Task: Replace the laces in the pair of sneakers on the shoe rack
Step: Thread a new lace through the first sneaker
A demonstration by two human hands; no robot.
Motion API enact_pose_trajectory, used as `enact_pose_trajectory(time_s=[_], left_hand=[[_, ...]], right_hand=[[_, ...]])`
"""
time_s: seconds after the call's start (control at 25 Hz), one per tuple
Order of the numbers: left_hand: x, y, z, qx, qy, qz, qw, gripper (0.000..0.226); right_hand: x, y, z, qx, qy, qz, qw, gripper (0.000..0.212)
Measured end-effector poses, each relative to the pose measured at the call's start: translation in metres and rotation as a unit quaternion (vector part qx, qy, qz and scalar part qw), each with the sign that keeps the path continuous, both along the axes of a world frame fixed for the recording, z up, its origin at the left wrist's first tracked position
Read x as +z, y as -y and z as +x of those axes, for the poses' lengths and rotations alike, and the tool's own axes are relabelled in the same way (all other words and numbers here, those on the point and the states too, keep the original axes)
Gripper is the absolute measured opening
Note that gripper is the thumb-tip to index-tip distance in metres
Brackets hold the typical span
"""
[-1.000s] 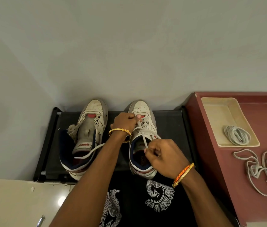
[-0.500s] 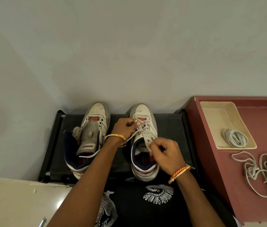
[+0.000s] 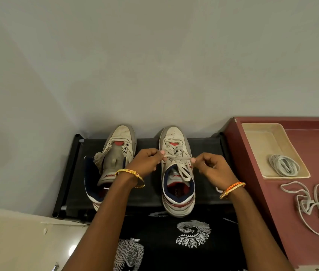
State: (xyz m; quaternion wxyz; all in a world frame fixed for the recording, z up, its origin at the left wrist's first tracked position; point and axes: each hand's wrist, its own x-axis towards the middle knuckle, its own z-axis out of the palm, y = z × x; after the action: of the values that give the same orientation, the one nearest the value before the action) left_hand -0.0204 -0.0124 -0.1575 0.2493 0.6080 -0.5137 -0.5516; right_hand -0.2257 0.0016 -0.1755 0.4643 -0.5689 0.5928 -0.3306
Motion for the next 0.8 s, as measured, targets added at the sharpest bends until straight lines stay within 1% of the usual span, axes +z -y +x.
enact_pose_trajectory(time_s=[0.08,0.16,0.24,0.28,0.32,0.36,0.4,0.44,0.52,0.6,0.64,0.72,0.8], left_hand=[[0.001,0.001,-0.005,0.059,-0.075,0.008,0.995,0.028],[0.001,0.003,-0.012,0.107,-0.154,0.009,0.982,0.025],[0.001,0.006,-0.021,0.143,-0.254,0.013,0.956,0.021],[0.000,0.007,-0.024,0.155,-0.288,0.013,0.945,0.019],[-0.001,0.007,-0.026,0.159,-0.295,0.008,0.942,0.018],[-0.005,0.008,-0.027,0.155,-0.281,-0.001,0.947,0.017],[-0.008,0.009,-0.028,0.142,-0.262,-0.012,0.955,0.017],[-0.012,0.010,-0.028,0.120,-0.243,-0.028,0.962,0.017],[-0.016,0.011,-0.026,0.054,-0.198,-0.074,0.976,0.018],[-0.016,0.012,-0.024,-0.010,-0.153,-0.119,0.981,0.018],[-0.014,0.012,-0.022,-0.032,-0.145,-0.129,0.980,0.020],[-0.011,0.014,-0.017,-0.055,-0.147,-0.122,0.980,0.020],[-0.009,0.017,-0.013,-0.035,-0.158,-0.080,0.984,0.016]], right_hand=[[0.009,-0.001,0.003,-0.055,0.140,0.018,0.988,0.029],[0.012,0.002,0.011,-0.094,0.265,0.050,0.958,0.027],[0.011,0.008,0.021,-0.121,0.353,0.079,0.924,0.023],[0.011,0.012,0.025,-0.135,0.387,0.090,0.908,0.022],[0.011,0.014,0.030,-0.148,0.414,0.099,0.893,0.021],[0.010,0.017,0.033,-0.157,0.427,0.102,0.885,0.019],[0.008,0.018,0.036,-0.156,0.426,0.100,0.885,0.017],[0.005,0.019,0.038,-0.149,0.408,0.092,0.896,0.015],[-0.003,0.021,0.042,-0.123,0.333,0.062,0.933,0.016],[-0.009,0.023,0.043,-0.089,0.252,0.027,0.963,0.021],[-0.009,0.024,0.044,-0.075,0.233,0.016,0.970,0.023],[-0.008,0.025,0.043,-0.064,0.226,0.003,0.972,0.029],[-0.007,0.026,0.041,-0.066,0.237,-0.011,0.969,0.027]])
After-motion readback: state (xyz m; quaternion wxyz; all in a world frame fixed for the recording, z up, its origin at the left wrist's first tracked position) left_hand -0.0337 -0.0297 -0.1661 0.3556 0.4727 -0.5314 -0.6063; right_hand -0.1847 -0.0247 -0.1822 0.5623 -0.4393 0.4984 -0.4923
